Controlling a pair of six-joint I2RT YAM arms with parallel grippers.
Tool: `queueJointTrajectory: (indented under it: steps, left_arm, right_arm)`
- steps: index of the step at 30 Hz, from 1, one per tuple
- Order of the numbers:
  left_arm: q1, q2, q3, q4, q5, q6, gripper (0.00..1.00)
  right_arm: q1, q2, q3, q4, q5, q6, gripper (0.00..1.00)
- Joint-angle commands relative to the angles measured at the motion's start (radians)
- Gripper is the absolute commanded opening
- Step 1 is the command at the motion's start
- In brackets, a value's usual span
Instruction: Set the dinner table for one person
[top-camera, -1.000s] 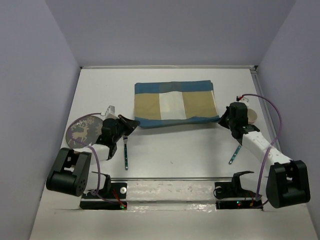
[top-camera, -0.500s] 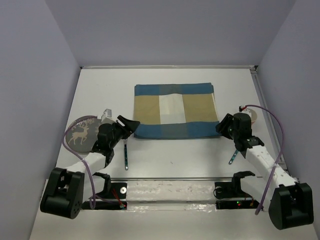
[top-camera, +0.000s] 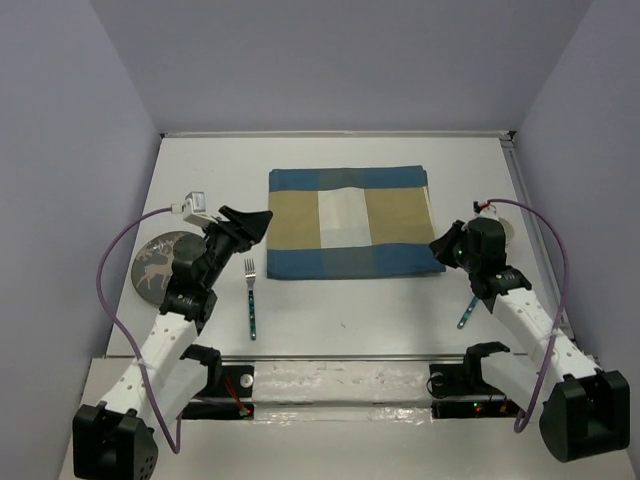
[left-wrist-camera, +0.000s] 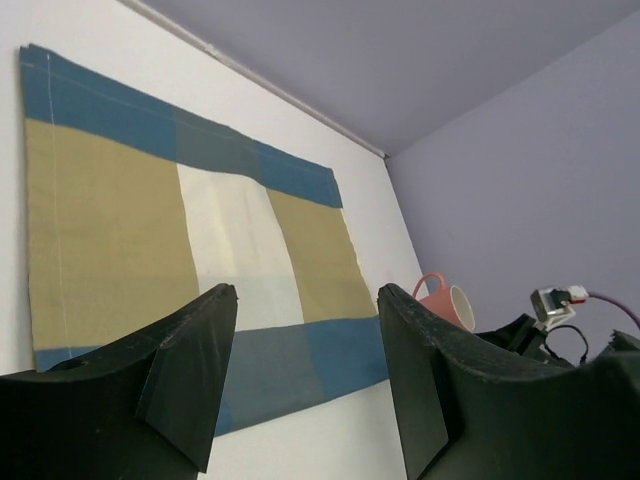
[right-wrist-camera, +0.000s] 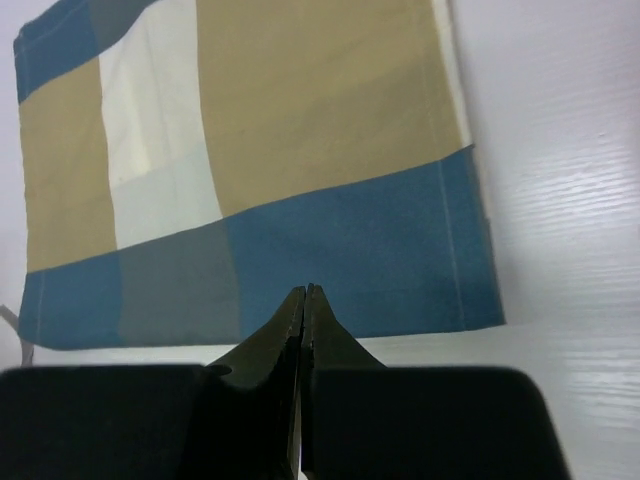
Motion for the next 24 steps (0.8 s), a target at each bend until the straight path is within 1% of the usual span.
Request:
queueJointTrajectory:
  steps: [1,4,5,6,9,13,15,18,22,24]
  left_arm:
    - [-0.005,-0.039,0.11,-0.118,0.03,0.097,0.68]
    - [-0.006,-0.071,0.169,-0.198,0.024,0.16,0.68]
    - [-0.006,-0.079,0.198,-0.218,0.022,0.174,0.68]
    - [-0.006,-0.094,0.21,-0.246,0.024,0.201,0.68]
    - [-0.006,-0.111,0.248,-0.277,0.045,0.24,0.68]
    - [-0.006,-0.126,0.298,-0.363,0.055,0.339,0.7]
    - [-0.006,-0.14,0.311,-0.383,0.058,0.358,0.7]
    - [-0.006,-0.152,0.307,-0.386,0.064,0.382,0.71]
    - [-0.014,-0.152,0.288,-0.386,0.052,0.405,0.72]
    - [-0.016,-0.154,0.285,-0.387,0.053,0.415,0.72]
  right_arm:
    - [0.024,0.076,0.013,0.106,-0.004,0.023,0.0]
    - [0.024,0.156,-0.023,0.135,0.028,0.07,0.0]
    - [0.024,0.186,-0.037,0.15,0.063,0.082,0.0]
    - [0.024,0.2,-0.061,0.194,0.089,0.111,0.0]
    - [0.024,0.287,-0.085,0.245,0.102,0.156,0.0]
    - [0.024,0.364,-0.102,0.29,0.073,0.22,0.0]
    - [0.024,0.355,-0.131,0.292,0.088,0.234,0.0]
    - [0.024,0.277,-0.169,0.282,0.14,0.245,0.0]
    - [0.024,0.136,-0.151,0.224,0.135,0.234,0.0]
    - [0.024,0.104,-0.139,0.203,0.126,0.225,0.0]
